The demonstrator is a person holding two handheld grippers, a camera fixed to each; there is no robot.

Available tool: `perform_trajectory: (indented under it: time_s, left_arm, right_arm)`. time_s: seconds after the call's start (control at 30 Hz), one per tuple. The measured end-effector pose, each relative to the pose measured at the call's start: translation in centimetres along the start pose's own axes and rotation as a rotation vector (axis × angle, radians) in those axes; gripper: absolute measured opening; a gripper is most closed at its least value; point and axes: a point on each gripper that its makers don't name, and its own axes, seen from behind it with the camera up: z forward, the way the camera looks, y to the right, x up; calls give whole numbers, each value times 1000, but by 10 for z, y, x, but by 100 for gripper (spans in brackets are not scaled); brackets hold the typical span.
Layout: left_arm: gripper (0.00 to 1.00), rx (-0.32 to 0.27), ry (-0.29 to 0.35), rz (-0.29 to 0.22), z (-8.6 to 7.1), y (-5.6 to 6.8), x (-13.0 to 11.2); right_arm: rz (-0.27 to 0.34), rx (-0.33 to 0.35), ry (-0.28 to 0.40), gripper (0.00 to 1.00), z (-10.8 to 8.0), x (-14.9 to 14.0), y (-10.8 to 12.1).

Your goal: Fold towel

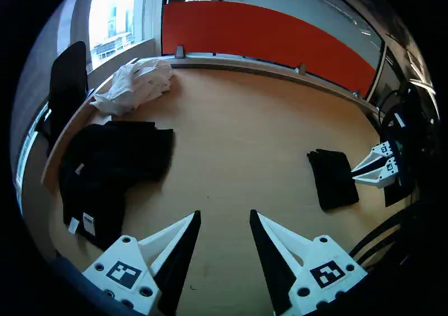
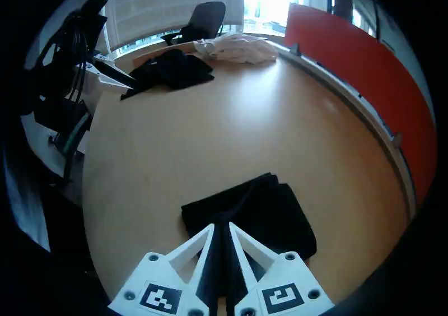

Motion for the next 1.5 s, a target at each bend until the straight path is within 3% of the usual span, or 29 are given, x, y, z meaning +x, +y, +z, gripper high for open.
perform_trajectory:
  time_s: [0.1, 0.23, 0.43, 0.63, 1.2, 1.5]
  left_arm:
    - [63, -2, 1, 2, 0, 1, 1]
    - [63, -4, 4, 9, 0, 2, 2]
    - [63, -7, 11, 13, -1, 4, 5]
    - [64, -7, 17, 13, -3, 5, 5]
    - [63, -8, 10, 47, -7, 8, 0]
    - [64, 18, 35, 76, -10, 3, 2]
  right_arm:
    - [2, -2, 0, 6, -1, 0, 0]
    - [9, -5, -2, 20, -3, -2, 0]
    - [16, -15, -4, 75, -5, -7, -1]
    - [28, -26, -10, 81, -7, -15, -2]
    - [122, -83, -57, 80, -20, -65, -9]
    - [174, -112, -85, 80, -26, -95, -14]
